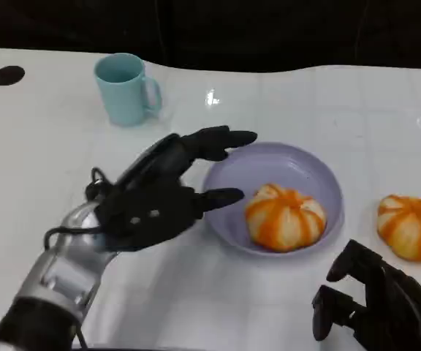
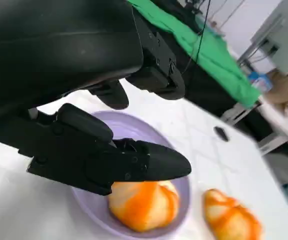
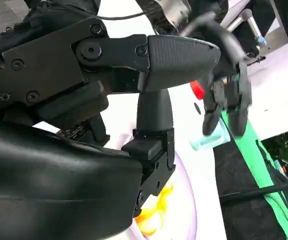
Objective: Grasp the bread from the table and place it into the plate.
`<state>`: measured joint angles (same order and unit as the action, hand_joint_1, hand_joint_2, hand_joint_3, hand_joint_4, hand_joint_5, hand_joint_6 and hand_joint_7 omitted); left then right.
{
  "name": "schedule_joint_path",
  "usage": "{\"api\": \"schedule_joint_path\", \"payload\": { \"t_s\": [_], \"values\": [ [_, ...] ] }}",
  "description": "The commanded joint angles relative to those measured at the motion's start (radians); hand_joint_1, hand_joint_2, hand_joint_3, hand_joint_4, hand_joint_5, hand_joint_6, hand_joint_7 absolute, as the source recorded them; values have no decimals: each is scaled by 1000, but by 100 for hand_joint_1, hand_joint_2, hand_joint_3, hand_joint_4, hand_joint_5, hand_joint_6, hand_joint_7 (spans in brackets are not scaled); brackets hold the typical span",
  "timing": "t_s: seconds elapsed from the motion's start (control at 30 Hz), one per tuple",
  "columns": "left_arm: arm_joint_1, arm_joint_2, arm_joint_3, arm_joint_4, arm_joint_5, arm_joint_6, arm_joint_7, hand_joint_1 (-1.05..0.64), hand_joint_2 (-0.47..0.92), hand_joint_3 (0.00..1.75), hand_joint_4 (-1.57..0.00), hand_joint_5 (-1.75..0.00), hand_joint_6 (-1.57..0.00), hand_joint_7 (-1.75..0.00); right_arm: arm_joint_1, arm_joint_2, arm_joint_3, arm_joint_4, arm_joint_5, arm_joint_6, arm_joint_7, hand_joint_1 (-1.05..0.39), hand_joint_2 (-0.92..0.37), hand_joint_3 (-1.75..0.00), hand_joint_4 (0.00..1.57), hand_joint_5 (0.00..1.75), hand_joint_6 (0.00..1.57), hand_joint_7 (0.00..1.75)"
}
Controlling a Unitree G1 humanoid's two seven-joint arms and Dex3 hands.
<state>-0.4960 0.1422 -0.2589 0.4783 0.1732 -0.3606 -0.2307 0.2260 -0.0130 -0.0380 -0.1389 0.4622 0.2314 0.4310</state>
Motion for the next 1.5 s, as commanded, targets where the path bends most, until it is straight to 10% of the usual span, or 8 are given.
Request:
{"api": "schedule_joint_path", "payload": {
  "t_s": [0.03,0.53,0.83,1.5],
  "values": [
    [139,-12,87,-158,-155,39,-41,-53,92,30,-31,-97,-56,-17,-5,-9,-6,6,-4,-6,-5,-58,-88,-50,77,175,46,174],
    [517,-116,244,-529,-672,292,-177,-59,92,32,-66,-115,-86,-35,-14,-6,-8,7,-4,-3,-7,-58,-87,-50,81,175,49,173],
    [652,-167,293,-575,-788,339,-216,-56,92,48,-73,-174,-58,-155,-8,-4,-11,-13,9,25,-16,-57,-88,-49,79,175,48,175],
    [703,-258,380,-439,-886,351,-375,-52,92,46,-77,-175,-55,-175,0,-15,-21,-31,13,32,-13,-57,-90,-48,79,175,50,172]
  ]
}}
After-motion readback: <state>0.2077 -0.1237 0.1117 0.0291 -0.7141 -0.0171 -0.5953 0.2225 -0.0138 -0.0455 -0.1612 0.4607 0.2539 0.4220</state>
